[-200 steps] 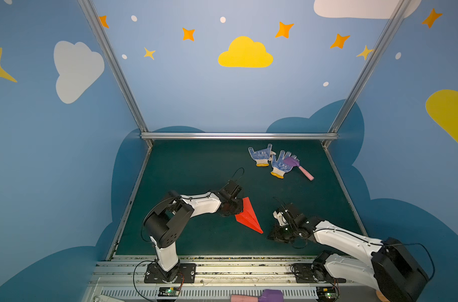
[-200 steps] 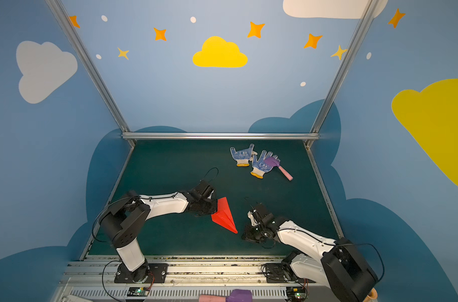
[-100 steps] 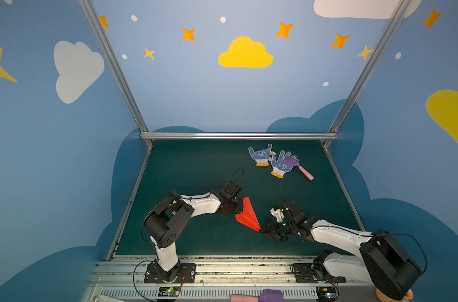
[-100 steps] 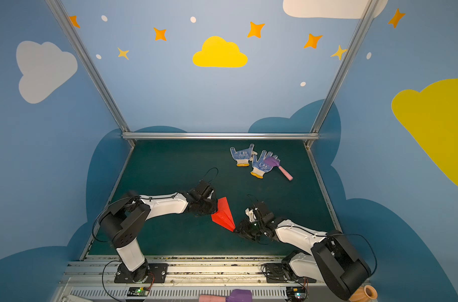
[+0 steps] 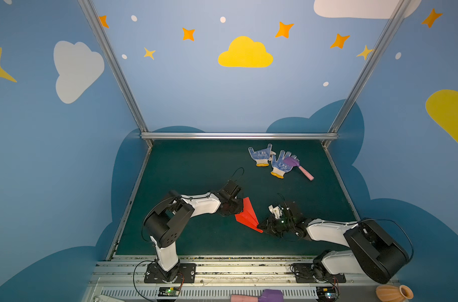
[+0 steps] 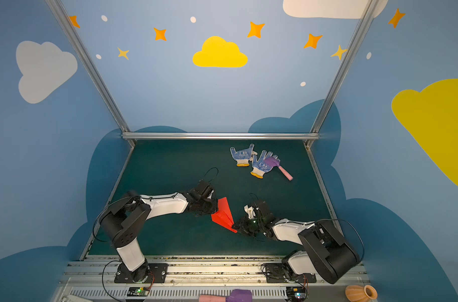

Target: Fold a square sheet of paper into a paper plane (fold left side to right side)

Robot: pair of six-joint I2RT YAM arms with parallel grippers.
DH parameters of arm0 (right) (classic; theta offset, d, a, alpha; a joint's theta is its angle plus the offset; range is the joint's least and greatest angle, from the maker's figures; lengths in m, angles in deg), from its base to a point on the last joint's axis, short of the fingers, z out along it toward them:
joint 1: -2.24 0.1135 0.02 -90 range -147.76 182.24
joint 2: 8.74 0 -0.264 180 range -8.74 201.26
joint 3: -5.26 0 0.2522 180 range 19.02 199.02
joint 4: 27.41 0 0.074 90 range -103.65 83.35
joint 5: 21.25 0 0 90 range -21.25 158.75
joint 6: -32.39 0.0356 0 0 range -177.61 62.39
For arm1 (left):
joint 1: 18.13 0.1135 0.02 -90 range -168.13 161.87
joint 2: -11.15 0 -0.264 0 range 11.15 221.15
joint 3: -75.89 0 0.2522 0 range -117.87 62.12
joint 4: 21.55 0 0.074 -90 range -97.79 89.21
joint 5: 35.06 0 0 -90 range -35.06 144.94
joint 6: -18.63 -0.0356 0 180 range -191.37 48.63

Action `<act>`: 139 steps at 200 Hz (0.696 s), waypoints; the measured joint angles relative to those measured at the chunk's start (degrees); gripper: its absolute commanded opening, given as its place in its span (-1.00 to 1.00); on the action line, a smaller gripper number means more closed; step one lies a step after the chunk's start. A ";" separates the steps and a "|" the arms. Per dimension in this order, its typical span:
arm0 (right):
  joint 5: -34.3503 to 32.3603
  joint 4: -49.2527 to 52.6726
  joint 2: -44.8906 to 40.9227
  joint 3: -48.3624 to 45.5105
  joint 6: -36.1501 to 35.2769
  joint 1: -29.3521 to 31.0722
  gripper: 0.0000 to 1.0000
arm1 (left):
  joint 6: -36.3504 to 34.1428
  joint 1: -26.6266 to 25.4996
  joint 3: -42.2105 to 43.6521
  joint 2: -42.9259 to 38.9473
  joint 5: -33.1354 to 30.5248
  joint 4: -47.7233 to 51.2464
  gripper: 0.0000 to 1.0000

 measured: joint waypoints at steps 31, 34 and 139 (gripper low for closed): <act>1.27 0.44 1.07 1.05 -0.72 -1.64 -1.00 | -0.28 0.31 -0.57 0.07 0.11 0.59 -0.93; 1.27 0.70 0.98 1.20 -0.90 -1.84 -1.00 | -0.42 0.39 -0.63 0.04 0.09 0.74 -0.93; -10.67 45.11 -15.08 36.04 -22.16 -9.11 -1.00 | 1.60 18.03 0.31 -27.87 -4.00 6.91 -0.61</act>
